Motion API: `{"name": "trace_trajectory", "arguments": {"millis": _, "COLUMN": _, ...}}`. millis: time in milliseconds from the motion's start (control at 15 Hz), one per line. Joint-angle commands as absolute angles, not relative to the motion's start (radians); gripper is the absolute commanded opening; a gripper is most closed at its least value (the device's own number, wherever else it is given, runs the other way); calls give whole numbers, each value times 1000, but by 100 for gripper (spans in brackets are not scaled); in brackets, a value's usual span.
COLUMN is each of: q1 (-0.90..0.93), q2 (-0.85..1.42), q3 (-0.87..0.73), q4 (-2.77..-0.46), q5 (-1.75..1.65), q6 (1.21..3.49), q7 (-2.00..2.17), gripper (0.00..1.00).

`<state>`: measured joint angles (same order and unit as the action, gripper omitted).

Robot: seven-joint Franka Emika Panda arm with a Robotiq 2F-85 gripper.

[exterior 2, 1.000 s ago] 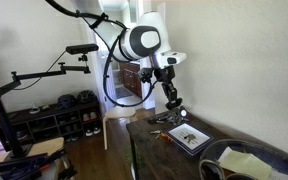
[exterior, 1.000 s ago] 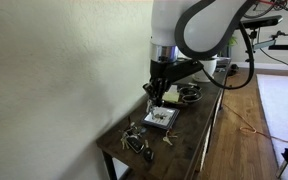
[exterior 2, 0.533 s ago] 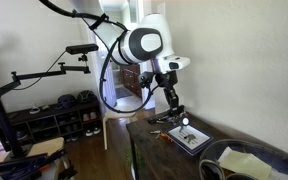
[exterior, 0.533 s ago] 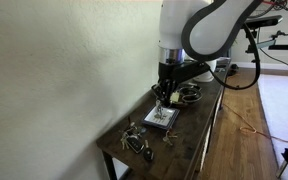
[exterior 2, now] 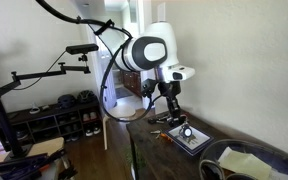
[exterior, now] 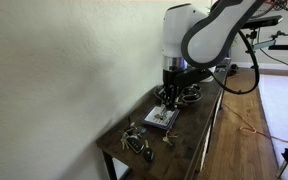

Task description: Put the two sets of keys on top of the blue and white object.

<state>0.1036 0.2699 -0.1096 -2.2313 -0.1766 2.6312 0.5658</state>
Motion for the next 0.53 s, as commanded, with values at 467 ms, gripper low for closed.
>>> {"name": "trace_trajectory", "arguments": {"millis": 467, "q1": 74, "q2": 429, "q3": -99, "q4": -2111, "q5": -39, "q6": 2632, "q7": 452, "gripper": 7}}
